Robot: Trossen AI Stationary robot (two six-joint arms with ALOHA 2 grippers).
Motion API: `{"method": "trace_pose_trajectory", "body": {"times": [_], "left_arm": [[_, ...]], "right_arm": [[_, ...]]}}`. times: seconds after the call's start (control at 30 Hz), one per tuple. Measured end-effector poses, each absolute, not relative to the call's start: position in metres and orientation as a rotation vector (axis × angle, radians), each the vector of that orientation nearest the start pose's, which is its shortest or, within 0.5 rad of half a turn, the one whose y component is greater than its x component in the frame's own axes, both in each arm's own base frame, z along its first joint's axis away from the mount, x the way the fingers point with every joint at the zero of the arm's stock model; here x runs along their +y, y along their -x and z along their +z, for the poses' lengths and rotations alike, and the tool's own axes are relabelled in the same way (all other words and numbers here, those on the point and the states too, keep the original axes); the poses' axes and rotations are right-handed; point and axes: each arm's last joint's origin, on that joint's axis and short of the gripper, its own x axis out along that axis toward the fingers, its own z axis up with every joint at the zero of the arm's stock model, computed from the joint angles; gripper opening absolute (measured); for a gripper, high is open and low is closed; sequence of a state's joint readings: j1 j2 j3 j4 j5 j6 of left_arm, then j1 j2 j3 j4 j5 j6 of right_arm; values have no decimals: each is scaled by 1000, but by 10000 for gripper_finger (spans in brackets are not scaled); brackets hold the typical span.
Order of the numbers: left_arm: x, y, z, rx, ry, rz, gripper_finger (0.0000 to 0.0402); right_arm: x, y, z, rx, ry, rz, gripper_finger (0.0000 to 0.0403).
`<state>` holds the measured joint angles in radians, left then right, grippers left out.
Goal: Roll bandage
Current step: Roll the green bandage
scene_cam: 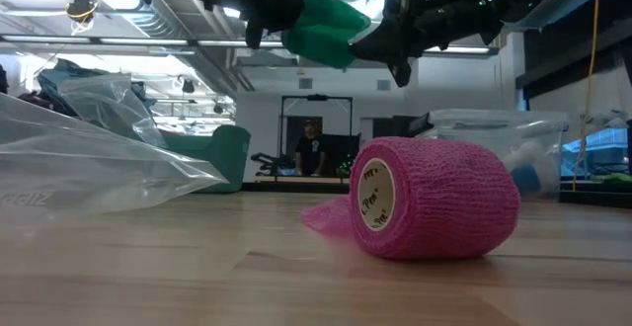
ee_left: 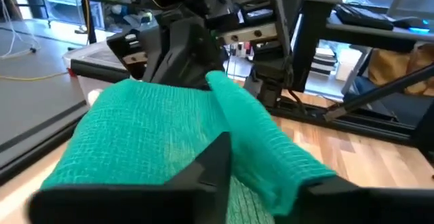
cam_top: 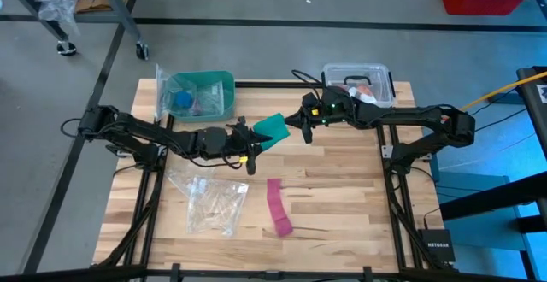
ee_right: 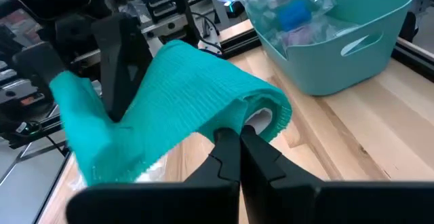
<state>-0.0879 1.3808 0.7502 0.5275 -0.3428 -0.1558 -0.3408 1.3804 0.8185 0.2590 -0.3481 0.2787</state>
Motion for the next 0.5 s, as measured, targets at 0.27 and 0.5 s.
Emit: {"method": "trace_pose_trajectory", "body": {"times": [0.27,0.5], "left_arm": [[-25,-298,264,16,143,170,177],[-44,-305,249,54,138,106,183]], "right_arm": [[-92,-286,256,271,-363,-52,0],[-93,-287,259,231,-348,-67,0]]}}
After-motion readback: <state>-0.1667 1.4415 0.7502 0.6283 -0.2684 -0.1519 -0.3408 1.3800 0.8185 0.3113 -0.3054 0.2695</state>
